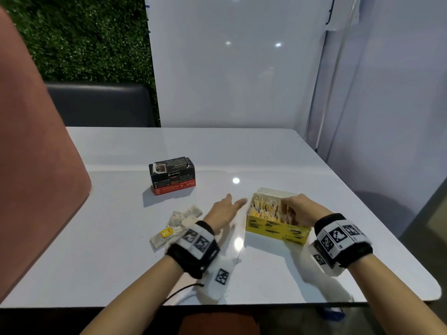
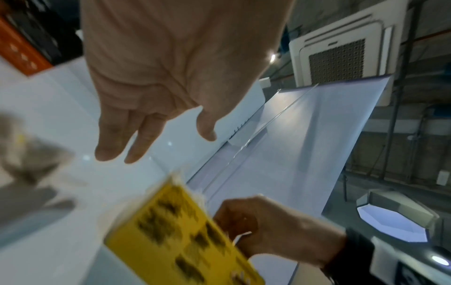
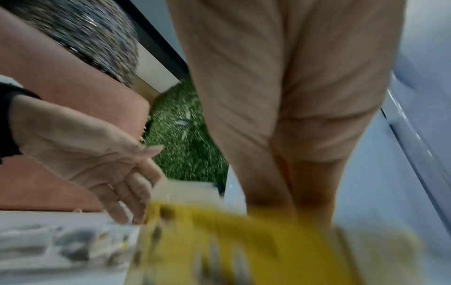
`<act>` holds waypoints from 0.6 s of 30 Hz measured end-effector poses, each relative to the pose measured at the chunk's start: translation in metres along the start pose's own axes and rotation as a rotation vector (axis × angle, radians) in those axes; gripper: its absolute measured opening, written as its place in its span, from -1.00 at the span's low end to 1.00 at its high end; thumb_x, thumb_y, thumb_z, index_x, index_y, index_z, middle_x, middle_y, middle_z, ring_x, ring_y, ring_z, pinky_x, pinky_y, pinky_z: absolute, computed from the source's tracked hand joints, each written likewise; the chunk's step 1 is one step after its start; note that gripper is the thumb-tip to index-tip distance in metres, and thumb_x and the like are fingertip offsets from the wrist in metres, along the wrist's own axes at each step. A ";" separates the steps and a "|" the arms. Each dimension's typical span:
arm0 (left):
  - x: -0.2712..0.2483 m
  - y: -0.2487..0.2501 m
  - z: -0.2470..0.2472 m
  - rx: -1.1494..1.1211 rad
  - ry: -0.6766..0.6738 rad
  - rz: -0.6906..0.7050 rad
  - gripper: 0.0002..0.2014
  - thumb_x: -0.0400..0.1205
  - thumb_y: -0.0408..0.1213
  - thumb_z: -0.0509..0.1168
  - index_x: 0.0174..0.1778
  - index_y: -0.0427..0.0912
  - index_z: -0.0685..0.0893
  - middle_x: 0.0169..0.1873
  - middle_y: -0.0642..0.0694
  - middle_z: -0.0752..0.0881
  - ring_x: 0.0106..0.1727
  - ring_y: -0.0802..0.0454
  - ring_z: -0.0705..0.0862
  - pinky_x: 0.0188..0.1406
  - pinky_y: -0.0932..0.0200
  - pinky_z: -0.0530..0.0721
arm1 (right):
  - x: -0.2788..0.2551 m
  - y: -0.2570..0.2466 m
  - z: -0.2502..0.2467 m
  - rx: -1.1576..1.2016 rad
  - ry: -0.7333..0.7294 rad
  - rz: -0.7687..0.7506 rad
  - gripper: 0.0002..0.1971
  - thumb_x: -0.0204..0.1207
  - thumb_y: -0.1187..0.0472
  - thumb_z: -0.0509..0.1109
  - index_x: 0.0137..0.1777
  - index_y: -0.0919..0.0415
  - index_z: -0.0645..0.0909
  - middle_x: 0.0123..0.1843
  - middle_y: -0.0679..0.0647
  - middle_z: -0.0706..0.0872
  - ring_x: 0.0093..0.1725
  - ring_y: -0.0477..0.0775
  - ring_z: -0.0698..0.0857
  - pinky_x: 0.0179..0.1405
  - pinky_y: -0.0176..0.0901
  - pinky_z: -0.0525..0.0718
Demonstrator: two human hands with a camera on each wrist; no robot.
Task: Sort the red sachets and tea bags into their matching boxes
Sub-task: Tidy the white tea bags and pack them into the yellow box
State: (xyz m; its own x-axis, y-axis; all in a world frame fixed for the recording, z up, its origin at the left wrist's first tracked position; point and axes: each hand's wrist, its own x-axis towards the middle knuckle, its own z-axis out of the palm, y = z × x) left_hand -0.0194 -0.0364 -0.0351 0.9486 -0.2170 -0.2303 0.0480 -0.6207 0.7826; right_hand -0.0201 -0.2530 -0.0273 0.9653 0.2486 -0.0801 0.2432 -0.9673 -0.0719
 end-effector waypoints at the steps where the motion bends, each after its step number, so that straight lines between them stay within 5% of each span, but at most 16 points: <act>1: -0.007 -0.009 -0.014 -0.069 0.008 0.042 -0.39 0.71 -0.03 0.09 0.61 -0.27 0.17 0.44 -0.25 0.50 0.38 -0.15 0.54 0.25 0.13 0.60 | -0.004 -0.006 -0.004 0.034 0.042 0.041 -0.79 0.50 0.55 0.25 -0.13 0.21 0.52 -0.23 0.09 0.55 -0.41 -0.13 0.56 -0.40 -0.51 0.45; 3: -0.021 -0.033 -0.047 -0.172 0.063 0.082 -0.59 0.69 -0.23 0.20 0.45 -0.28 0.45 0.14 -0.15 0.72 0.11 -0.03 0.69 -0.17 0.32 0.64 | -0.009 -0.016 -0.011 0.060 0.219 -0.015 -0.84 0.52 0.48 0.28 0.01 0.26 0.55 -0.16 0.05 0.58 -0.27 -0.02 0.59 -0.32 -0.45 0.51; 6: -0.035 -0.072 -0.090 -0.124 0.156 0.014 -0.79 0.63 -0.39 0.27 0.16 -0.33 0.63 -0.14 -0.10 0.76 -0.11 -0.01 0.71 -0.23 0.27 0.57 | -0.013 -0.064 -0.019 0.125 0.295 -0.105 -0.88 0.57 0.33 0.30 0.05 0.15 0.55 -0.02 0.04 0.67 -0.06 0.11 0.65 -0.13 -0.04 0.67; 9: -0.040 -0.098 -0.109 0.117 0.201 -0.128 -0.74 0.59 -0.29 0.35 0.17 -0.28 0.60 0.08 -0.24 0.71 0.00 -0.06 0.67 -0.07 0.13 0.59 | 0.004 -0.113 -0.007 0.162 0.095 -0.217 -0.82 0.56 0.22 0.35 0.14 0.19 0.57 0.09 0.10 0.71 0.06 0.13 0.65 0.02 -0.03 0.65; 13: -0.036 -0.112 -0.094 0.450 0.068 -0.260 -0.26 0.44 0.04 0.47 0.41 -0.26 0.36 0.30 -0.26 0.48 0.31 -0.15 0.50 0.19 0.09 0.51 | 0.046 -0.165 0.025 0.129 -0.182 -0.263 -0.45 0.47 0.12 0.45 0.41 0.21 0.36 0.33 0.22 0.53 0.31 0.22 0.51 0.26 0.09 0.55; 18: -0.027 -0.109 -0.076 0.581 0.093 -0.280 -0.17 0.32 -0.02 0.57 0.36 -0.27 0.31 0.30 -0.26 0.42 0.38 -0.19 0.42 0.20 0.07 0.48 | 0.069 -0.201 0.042 0.008 -0.191 -0.274 -0.18 0.28 0.07 0.59 0.46 0.24 0.26 0.39 0.23 0.40 0.44 0.22 0.34 0.29 0.20 0.49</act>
State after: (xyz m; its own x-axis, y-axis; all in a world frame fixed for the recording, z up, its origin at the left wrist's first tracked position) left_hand -0.0265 0.0940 -0.0703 0.9493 0.0621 -0.3082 0.1451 -0.9561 0.2544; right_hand -0.0067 -0.0396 -0.0603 0.8283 0.5053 -0.2419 0.4899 -0.8628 -0.1248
